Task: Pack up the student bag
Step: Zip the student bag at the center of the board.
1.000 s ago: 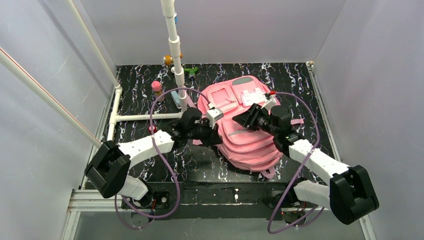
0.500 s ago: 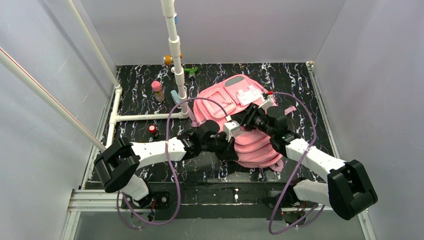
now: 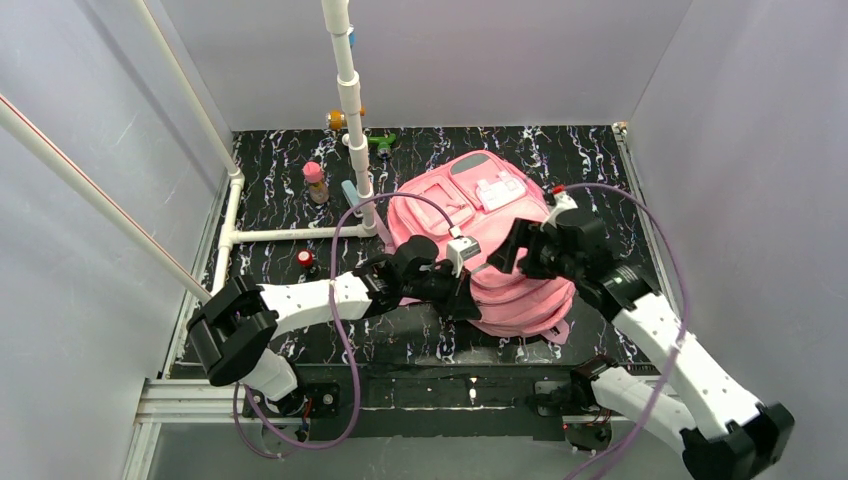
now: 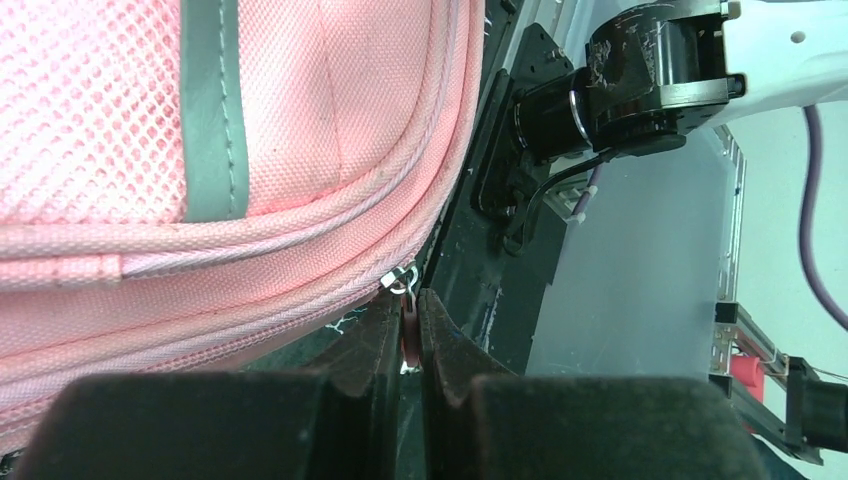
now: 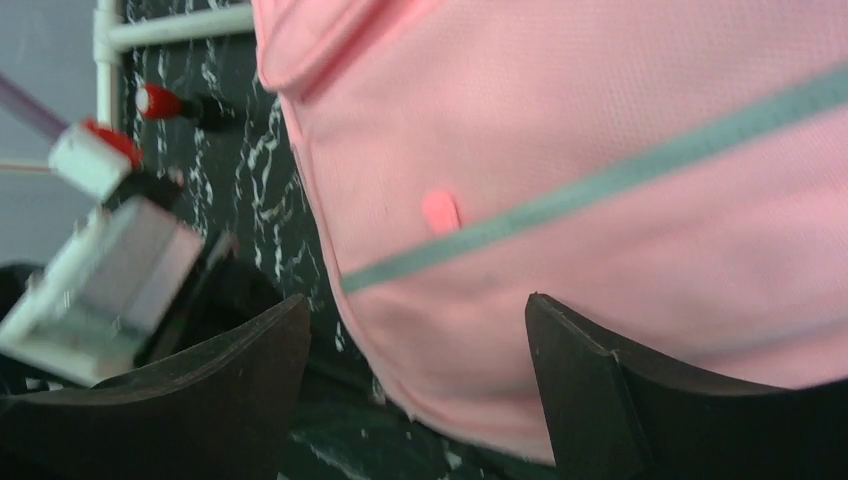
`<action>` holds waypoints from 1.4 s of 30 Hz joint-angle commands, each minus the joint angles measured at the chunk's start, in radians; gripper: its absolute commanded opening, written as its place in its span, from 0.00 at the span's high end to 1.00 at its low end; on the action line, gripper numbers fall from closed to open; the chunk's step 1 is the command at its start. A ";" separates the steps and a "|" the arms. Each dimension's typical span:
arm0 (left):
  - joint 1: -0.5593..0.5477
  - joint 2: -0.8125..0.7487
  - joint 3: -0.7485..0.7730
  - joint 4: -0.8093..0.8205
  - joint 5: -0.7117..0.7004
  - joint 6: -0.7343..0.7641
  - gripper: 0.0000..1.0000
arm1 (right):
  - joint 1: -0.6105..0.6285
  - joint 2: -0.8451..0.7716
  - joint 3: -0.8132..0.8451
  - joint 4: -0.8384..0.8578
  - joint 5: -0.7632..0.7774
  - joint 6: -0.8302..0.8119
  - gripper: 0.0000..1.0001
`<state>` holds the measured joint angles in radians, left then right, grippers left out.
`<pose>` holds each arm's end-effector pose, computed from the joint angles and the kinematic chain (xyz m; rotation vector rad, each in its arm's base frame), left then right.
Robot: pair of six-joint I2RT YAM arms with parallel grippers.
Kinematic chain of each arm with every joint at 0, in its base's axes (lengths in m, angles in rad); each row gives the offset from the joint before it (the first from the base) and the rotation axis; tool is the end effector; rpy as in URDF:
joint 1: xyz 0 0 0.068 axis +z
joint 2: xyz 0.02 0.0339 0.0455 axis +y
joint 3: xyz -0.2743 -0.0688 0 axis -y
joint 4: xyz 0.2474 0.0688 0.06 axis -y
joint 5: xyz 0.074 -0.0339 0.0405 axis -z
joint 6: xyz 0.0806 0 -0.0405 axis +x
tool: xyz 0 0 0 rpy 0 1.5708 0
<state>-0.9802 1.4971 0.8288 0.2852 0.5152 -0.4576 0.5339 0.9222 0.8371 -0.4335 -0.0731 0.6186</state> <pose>0.1702 -0.3252 0.2270 0.9300 1.9891 -1.3898 0.2036 0.1272 0.2943 0.0461 2.1826 0.7575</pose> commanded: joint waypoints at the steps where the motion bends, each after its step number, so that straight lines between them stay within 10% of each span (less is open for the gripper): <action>1: 0.001 -0.048 0.024 0.013 0.089 -0.024 0.94 | -0.003 -0.116 0.067 -0.388 -0.004 -0.063 0.13; 7: 0.027 -0.067 0.006 0.014 0.087 -0.058 0.48 | -0.003 -0.254 -0.045 -0.373 -0.117 0.017 0.13; 11: 0.075 -0.147 -0.033 0.006 0.105 -0.055 0.37 | -0.003 -0.326 -0.065 -0.347 -0.117 0.072 0.13; 23: 0.200 -0.352 -0.037 -0.246 -0.244 -0.001 0.23 | 0.064 -0.272 -0.089 -0.332 0.025 0.171 0.30; 33: 0.201 -0.329 0.063 -0.417 -0.390 -0.051 0.21 | 0.848 0.120 0.082 -0.439 0.808 0.490 0.26; 42: 0.201 -0.368 -0.016 -0.396 -0.453 -0.258 0.29 | 0.975 0.404 0.252 -0.635 1.071 0.756 0.34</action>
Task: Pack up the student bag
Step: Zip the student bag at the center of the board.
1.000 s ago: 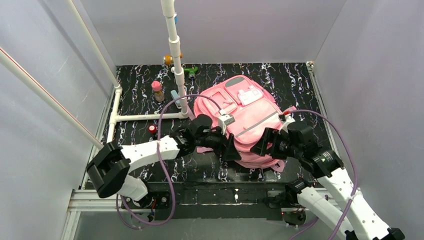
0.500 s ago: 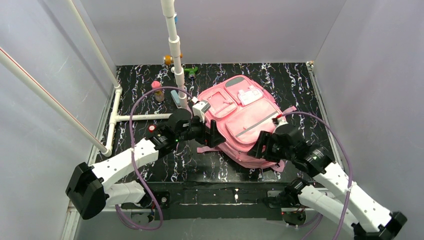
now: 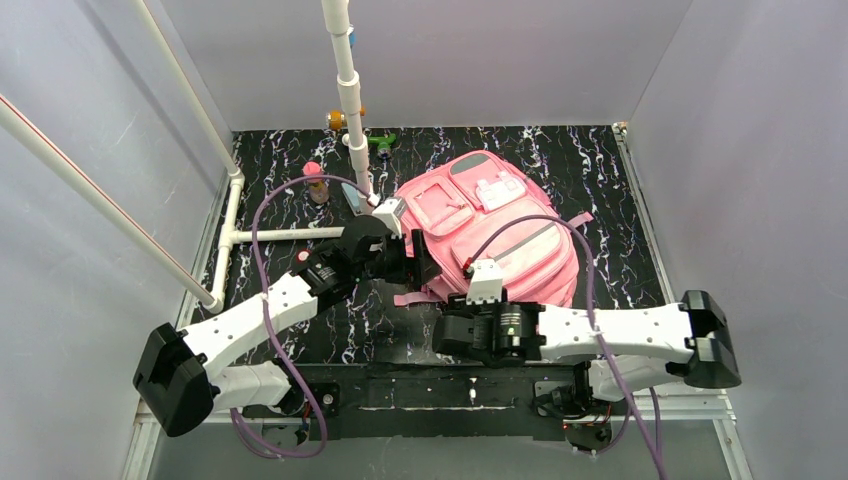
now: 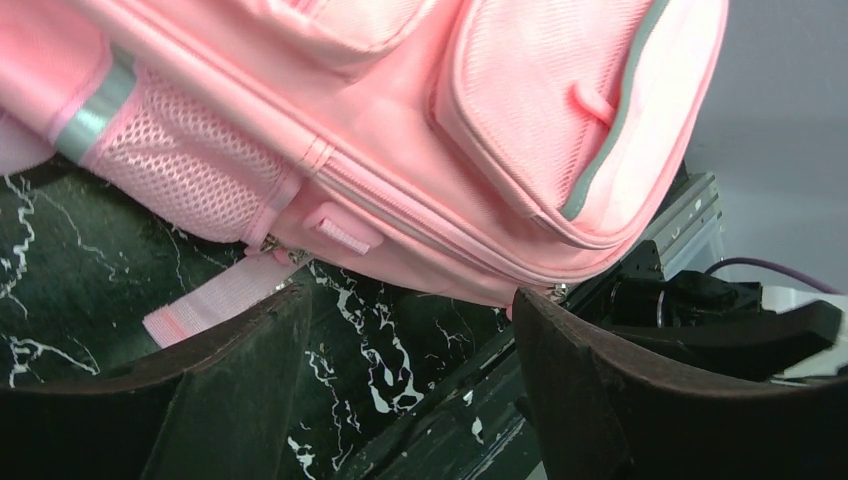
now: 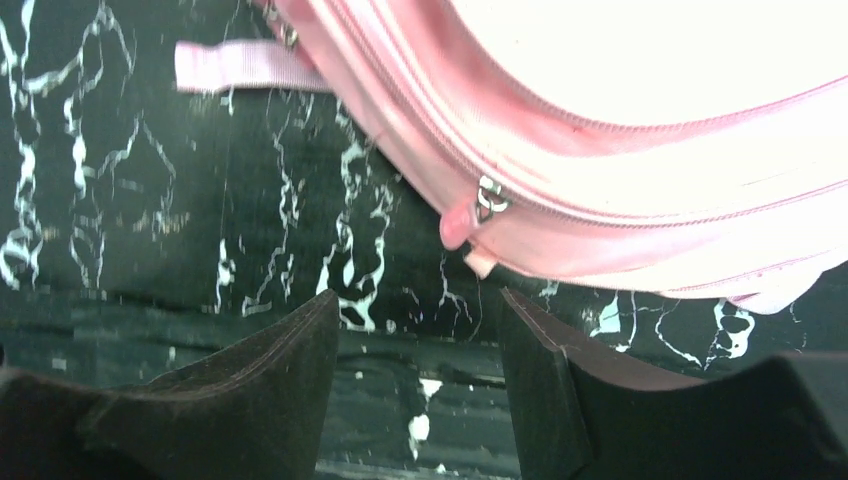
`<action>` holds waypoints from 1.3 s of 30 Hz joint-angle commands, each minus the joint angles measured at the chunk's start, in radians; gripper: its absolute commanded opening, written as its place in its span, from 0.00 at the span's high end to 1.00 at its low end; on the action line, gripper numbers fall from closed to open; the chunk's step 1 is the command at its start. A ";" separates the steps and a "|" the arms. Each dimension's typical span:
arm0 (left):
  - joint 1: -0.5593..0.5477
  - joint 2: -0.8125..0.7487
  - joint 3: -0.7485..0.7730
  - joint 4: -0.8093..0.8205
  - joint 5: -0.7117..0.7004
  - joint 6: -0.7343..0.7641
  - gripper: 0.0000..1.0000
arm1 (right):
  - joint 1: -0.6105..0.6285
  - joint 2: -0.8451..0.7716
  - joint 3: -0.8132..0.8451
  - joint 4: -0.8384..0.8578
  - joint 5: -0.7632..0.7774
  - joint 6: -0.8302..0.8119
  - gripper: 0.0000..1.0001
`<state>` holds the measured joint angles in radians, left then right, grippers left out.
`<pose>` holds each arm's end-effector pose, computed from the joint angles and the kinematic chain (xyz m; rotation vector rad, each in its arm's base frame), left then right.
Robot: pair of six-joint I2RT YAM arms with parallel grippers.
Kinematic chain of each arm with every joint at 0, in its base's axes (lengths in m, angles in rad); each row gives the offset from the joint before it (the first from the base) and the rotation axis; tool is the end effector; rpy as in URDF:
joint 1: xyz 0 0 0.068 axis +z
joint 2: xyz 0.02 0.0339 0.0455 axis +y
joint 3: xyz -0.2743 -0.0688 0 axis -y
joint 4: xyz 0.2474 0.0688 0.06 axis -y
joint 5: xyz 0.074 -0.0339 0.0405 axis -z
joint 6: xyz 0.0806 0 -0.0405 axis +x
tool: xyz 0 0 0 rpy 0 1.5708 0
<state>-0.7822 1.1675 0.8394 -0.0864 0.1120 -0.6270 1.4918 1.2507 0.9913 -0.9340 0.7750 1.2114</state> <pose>0.2114 -0.2227 0.2808 0.2428 2.1174 -0.9912 0.0749 0.2315 0.2461 -0.1439 2.3030 0.2247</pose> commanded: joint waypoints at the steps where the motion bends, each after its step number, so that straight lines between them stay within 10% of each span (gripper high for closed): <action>1: 0.002 -0.044 -0.031 -0.027 -0.058 -0.095 0.29 | 0.019 0.098 0.114 -0.167 0.246 0.193 0.36; 24: 0.003 -0.077 -0.077 -0.004 -0.031 -0.170 0.29 | -0.023 0.195 0.056 -0.064 0.320 0.191 0.56; 29: 0.003 -0.037 -0.080 0.029 -0.022 -0.235 0.28 | -0.024 0.199 0.041 -0.104 0.356 0.223 0.74; 39: 0.003 0.039 -0.067 0.096 0.016 -0.323 0.28 | -0.024 0.149 -0.013 -0.061 0.291 0.235 0.67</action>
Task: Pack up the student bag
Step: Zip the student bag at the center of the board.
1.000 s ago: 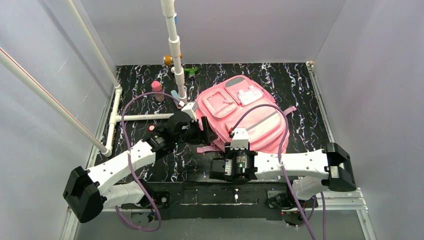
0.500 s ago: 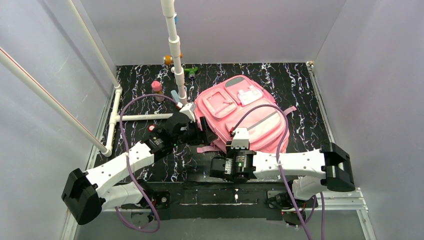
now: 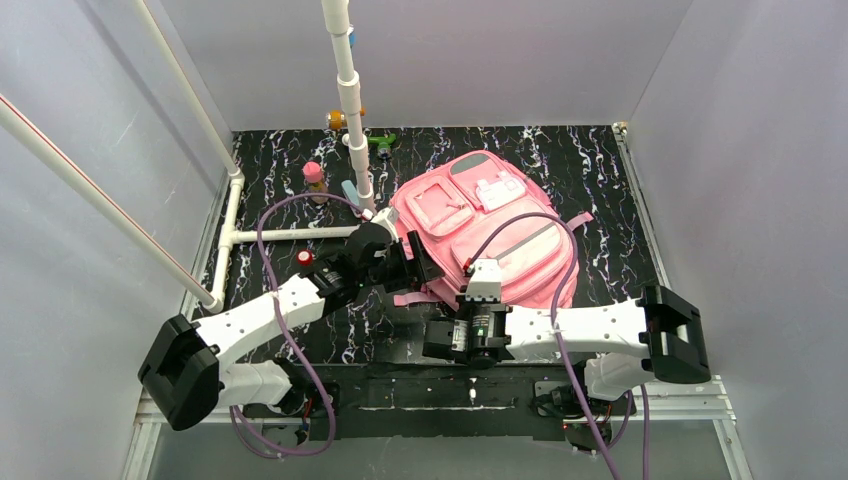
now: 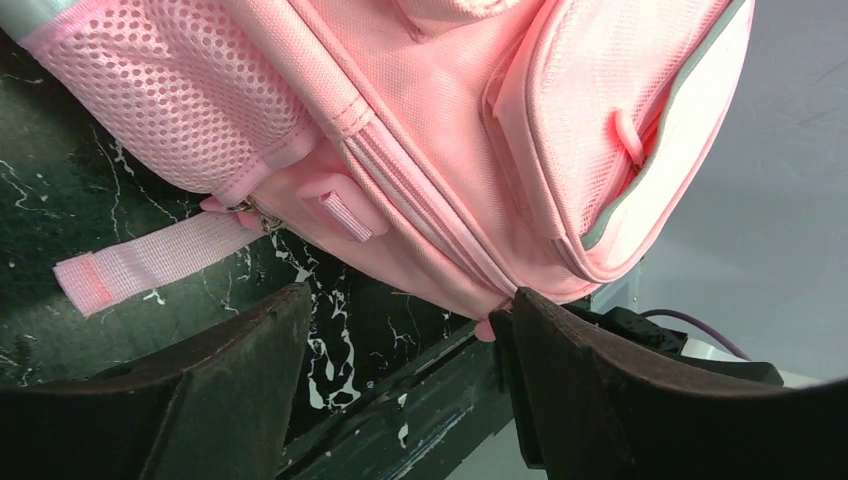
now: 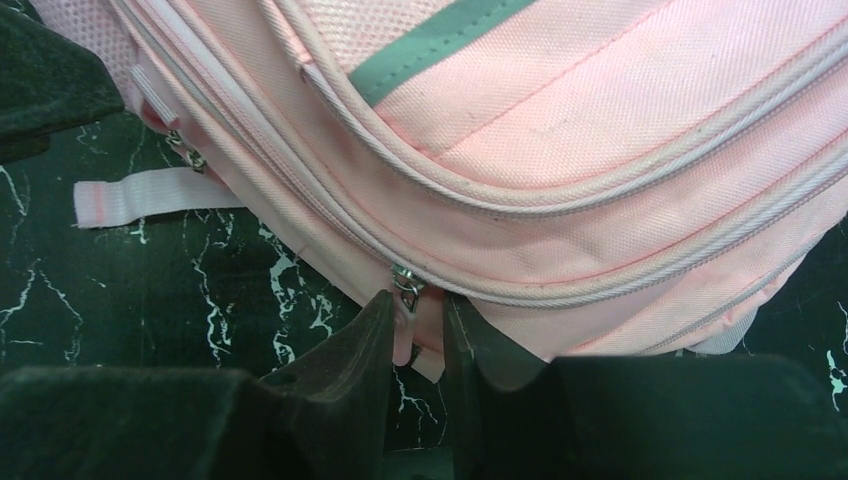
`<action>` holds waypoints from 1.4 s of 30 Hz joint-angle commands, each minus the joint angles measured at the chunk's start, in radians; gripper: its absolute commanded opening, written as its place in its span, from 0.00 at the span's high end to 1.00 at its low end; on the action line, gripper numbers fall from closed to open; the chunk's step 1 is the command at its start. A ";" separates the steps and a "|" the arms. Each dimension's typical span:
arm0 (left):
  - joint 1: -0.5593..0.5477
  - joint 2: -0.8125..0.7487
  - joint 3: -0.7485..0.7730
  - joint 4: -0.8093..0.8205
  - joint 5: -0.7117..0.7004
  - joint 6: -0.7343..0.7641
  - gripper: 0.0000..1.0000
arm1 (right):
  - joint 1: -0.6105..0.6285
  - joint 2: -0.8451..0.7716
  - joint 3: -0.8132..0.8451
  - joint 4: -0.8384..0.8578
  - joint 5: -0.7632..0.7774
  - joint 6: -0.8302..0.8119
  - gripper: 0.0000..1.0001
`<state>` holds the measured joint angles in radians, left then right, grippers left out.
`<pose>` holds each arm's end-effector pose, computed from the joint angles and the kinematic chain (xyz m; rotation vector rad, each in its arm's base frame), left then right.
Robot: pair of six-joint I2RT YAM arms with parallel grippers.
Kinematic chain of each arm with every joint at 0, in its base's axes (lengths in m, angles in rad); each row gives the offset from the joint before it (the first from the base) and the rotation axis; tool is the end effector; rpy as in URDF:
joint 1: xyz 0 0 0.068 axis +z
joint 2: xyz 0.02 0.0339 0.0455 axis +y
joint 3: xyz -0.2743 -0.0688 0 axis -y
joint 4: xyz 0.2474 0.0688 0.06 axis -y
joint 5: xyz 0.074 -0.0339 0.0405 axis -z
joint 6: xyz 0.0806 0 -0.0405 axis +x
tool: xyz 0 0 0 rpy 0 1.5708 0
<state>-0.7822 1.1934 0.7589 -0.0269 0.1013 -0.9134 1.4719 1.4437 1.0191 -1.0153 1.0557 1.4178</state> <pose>0.2118 -0.2219 0.2501 -0.0765 2.2358 -1.1138 0.0945 0.2421 0.2256 0.0232 2.0810 -0.0171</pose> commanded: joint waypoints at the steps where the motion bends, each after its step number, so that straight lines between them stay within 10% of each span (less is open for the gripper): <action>1: 0.002 0.016 0.006 0.055 0.029 -0.045 0.28 | -0.004 -0.051 -0.049 0.038 0.011 0.020 0.68; 10: 0.003 0.085 0.033 0.061 0.022 -0.072 0.30 | -0.004 -0.041 -0.072 0.070 0.072 -0.042 0.99; 21: -0.020 0.321 0.163 0.078 0.031 -0.082 0.29 | -0.003 -0.291 -0.214 0.512 -0.021 -0.550 0.99; 29: 0.049 0.364 0.240 0.068 -0.016 0.228 0.98 | -0.004 -0.377 -0.191 0.323 -0.088 -0.607 0.99; 42: 0.226 0.413 0.408 -0.157 0.223 0.661 1.00 | -0.012 -0.458 -0.166 -0.118 -0.083 -0.293 0.99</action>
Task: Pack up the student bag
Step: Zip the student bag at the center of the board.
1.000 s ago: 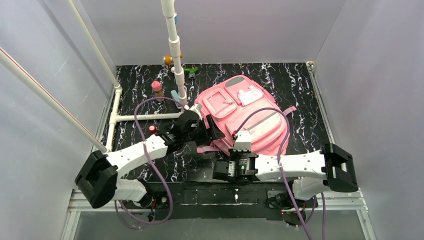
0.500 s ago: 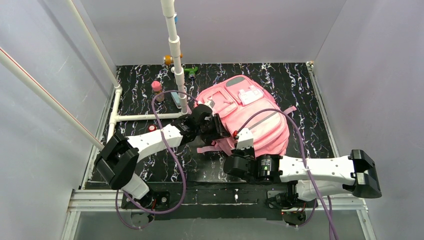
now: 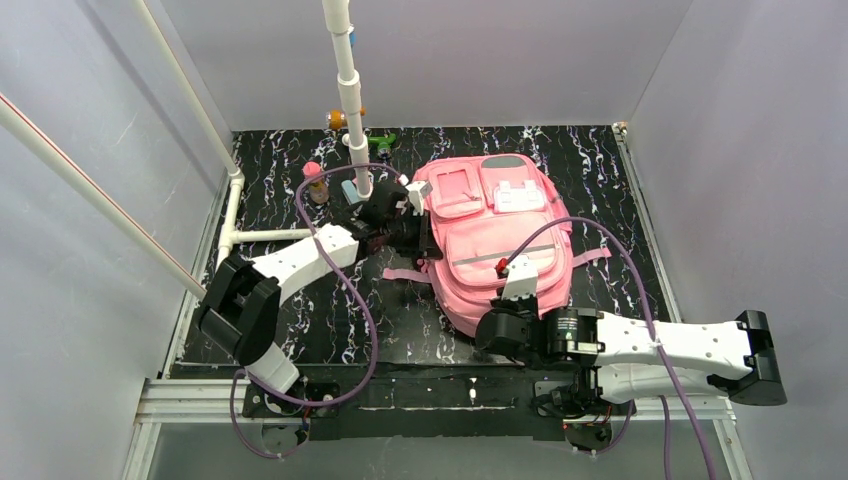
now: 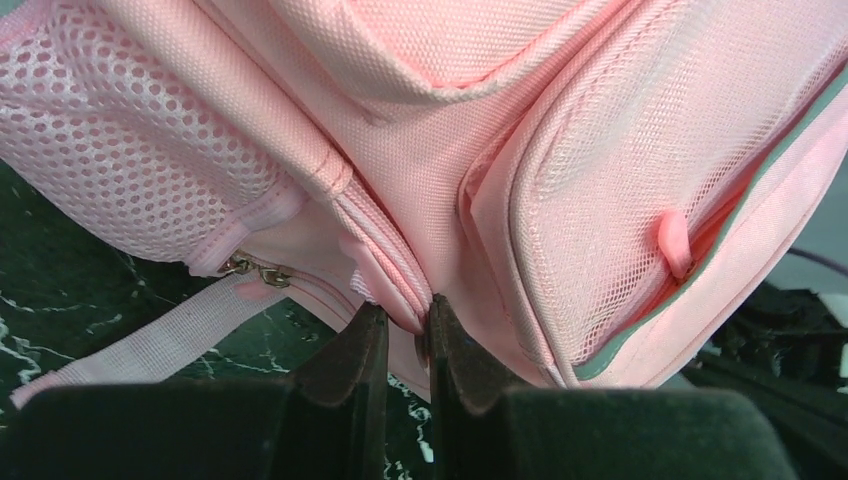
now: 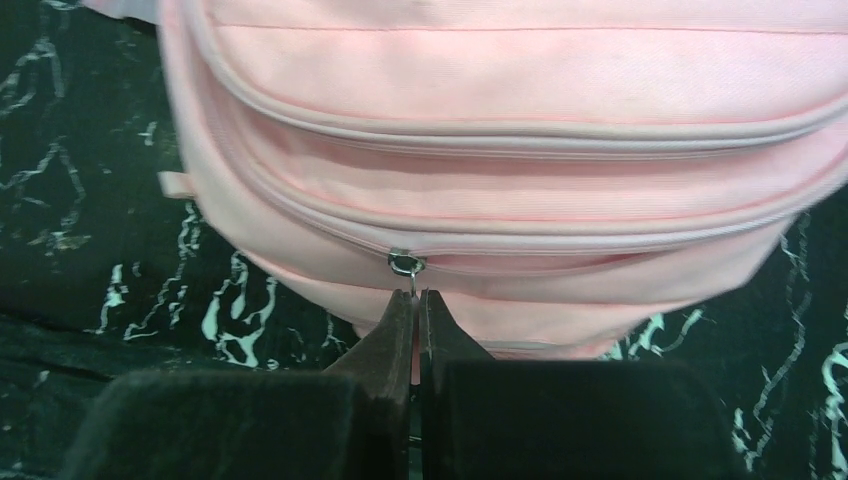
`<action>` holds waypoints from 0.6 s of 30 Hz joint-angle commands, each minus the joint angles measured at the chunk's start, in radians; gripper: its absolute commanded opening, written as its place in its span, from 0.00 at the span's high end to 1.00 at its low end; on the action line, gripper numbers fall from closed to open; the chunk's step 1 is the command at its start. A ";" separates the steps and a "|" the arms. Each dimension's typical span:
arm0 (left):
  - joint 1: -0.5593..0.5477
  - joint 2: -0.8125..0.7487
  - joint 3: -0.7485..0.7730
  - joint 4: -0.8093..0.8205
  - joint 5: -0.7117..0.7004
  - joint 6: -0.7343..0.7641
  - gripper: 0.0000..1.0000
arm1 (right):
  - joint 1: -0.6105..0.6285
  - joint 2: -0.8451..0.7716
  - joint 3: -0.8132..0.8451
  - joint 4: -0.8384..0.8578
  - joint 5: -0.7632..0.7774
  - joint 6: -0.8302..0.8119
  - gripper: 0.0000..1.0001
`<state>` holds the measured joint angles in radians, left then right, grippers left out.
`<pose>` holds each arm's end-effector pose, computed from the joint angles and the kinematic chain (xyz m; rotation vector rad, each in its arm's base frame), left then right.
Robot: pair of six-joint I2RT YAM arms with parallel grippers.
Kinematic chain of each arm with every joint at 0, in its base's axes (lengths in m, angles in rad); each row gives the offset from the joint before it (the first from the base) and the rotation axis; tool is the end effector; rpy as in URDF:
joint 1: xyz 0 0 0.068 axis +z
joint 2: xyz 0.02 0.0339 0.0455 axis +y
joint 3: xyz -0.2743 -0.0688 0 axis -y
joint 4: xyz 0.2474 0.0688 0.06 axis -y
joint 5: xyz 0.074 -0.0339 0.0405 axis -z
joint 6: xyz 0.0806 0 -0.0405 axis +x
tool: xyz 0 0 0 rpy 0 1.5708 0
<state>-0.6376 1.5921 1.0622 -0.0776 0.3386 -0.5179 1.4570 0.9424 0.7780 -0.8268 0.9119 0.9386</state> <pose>0.2997 -0.2553 0.2288 0.3454 2.3012 -0.9935 0.0838 0.1718 0.2509 -0.2406 2.1017 0.2072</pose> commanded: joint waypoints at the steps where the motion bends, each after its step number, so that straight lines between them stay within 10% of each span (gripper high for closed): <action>1: 0.106 0.023 0.113 -0.112 0.043 0.281 1.00 | 0.003 0.061 0.095 -0.366 0.085 0.238 0.99; 9: 0.219 0.042 0.175 -0.189 0.261 0.277 0.99 | 0.002 0.142 0.178 -0.550 0.197 0.374 0.99; 14: 0.160 -0.095 0.084 -0.128 0.362 0.270 0.58 | 0.002 0.101 0.158 -0.342 0.178 0.158 0.99; 18: 0.105 -0.190 0.014 -0.063 0.356 0.237 0.50 | 0.000 -0.010 0.082 -0.119 0.147 0.026 0.99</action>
<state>-0.4706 1.5528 1.1160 -0.2073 0.6113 -0.2741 1.4574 1.0374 0.9062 -1.1492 1.0332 1.1168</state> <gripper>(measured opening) 0.479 0.043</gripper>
